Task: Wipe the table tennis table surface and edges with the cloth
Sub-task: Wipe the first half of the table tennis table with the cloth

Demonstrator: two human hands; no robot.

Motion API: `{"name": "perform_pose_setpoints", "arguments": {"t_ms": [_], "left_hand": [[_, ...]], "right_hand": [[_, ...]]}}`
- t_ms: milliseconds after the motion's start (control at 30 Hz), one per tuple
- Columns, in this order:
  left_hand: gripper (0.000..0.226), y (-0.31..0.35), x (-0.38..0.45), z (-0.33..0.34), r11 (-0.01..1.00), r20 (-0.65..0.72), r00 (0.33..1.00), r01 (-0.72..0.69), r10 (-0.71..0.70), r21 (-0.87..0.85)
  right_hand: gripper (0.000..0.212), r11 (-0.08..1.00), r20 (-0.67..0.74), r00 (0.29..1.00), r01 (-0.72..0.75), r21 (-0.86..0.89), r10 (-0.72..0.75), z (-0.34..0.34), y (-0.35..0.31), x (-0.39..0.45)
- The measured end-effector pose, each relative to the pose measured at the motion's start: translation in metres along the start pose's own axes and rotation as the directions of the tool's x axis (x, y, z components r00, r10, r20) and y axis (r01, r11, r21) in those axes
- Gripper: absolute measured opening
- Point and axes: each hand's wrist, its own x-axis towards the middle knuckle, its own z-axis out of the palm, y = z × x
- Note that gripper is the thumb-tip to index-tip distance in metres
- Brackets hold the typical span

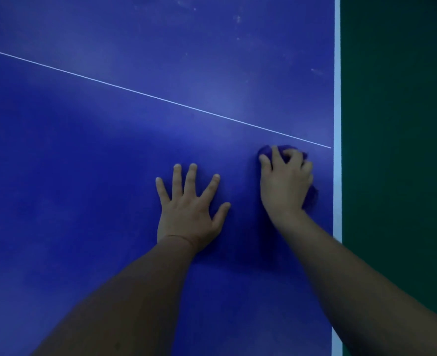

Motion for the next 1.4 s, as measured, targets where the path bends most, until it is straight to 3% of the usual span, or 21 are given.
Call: {"name": "perform_pose_setpoints", "arguments": {"t_ms": [100, 200, 267, 467, 633, 667, 767, 833, 933, 1033, 1100, 1267, 1333, 1400], "left_hand": [[0.076, 0.001, -0.001, -0.002, 1.0, 0.014, 1.0, 0.008, -0.008, 0.012], [0.078, 0.0, -0.001, -0.002, 1.0, 0.025, 1.0, 0.014, -0.014, 0.025], [0.077, -0.001, -0.001, -0.002, 0.999, 0.022, 1.0, 0.009, -0.01, 0.035], [0.075, -0.002, -0.001, -0.002, 1.0, -0.007, 1.0, -0.003, 0.003, -0.007], [0.071, -0.002, -0.003, -0.001, 0.983, -0.043, 0.982, -0.182, 0.182, 0.005], [0.072, -0.002, -0.003, -0.001, 0.98, -0.026, 0.979, -0.201, 0.201, 0.014], [0.076, -0.003, -0.001, 0.0, 0.975, 0.03, 0.976, -0.217, 0.216, 0.042], [0.079, -0.004, 0.0, 0.0, 0.973, 0.049, 0.974, -0.224, 0.222, 0.055], [0.081, -0.004, -0.001, -0.001, 0.972, 0.07, 0.971, -0.231, 0.227, 0.053], [0.083, -0.003, 0.0, -0.003, 0.972, 0.084, 0.971, -0.228, 0.222, 0.06], [0.083, -0.002, -0.001, -0.004, 0.973, 0.076, 0.973, -0.224, 0.22, 0.057], [0.085, -0.001, -0.001, -0.005, 0.974, 0.082, 0.973, -0.221, 0.216, 0.047], [0.086, -0.002, 0.0, -0.004, 0.976, 0.088, 0.974, -0.213, 0.209, 0.048], [0.086, -0.004, 0.0, -0.003, 0.977, 0.108, 0.974, -0.208, 0.201, 0.057]], "right_hand": [[0.048, 0.997, 0.025, 0.996, 0.081, 0.001, -0.081, 0.003, -0.024, -0.02], [0.049, 0.975, 0.074, 0.972, 0.222, 0.023, -0.224, 0.008, -0.069, 0.001], [0.049, 0.971, 0.115, 0.964, 0.24, 0.017, -0.24, 0.012, -0.08, 0.02], [0.045, 0.998, -0.042, 0.997, -0.058, 0.028, 0.06, 0.003, 0.005, 0.012], [0.049, 0.976, 0.0, 0.977, -0.212, 0.053, 0.212, 0.003, 0.015, 0.024], [0.049, 0.984, 0.017, 0.985, -0.171, 0.053, 0.17, 0.002, 0.007, 0.024], [0.047, 0.983, 0.074, 0.982, 0.168, 0.074, -0.174, -0.001, 0.0, 0.011], [0.046, 0.962, 0.057, 0.962, 0.264, 0.073, -0.268, -0.003, 0.022, 0.0], [0.046, 0.998, -0.011, 0.999, 0.048, 0.046, -0.047, -0.005, 0.059, 0.007], [0.049, 0.989, 0.012, 0.991, -0.135, 0.054, 0.135, -0.003, 0.055, 0.042], [0.05, 0.995, 0.055, 0.996, -0.076, 0.061, 0.073, -0.004, 0.039, 0.055], [0.047, 0.959, 0.074, 0.957, 0.277, 0.064, -0.281, -0.012, 0.057, 0.001], [0.047, 0.967, 0.052, 0.966, 0.25, 0.042, -0.252, -0.014, 0.08, -0.003], [0.048, 0.995, 0.047, 0.995, 0.09, 0.048, -0.092, -0.014, 0.086, 0.02]]}}
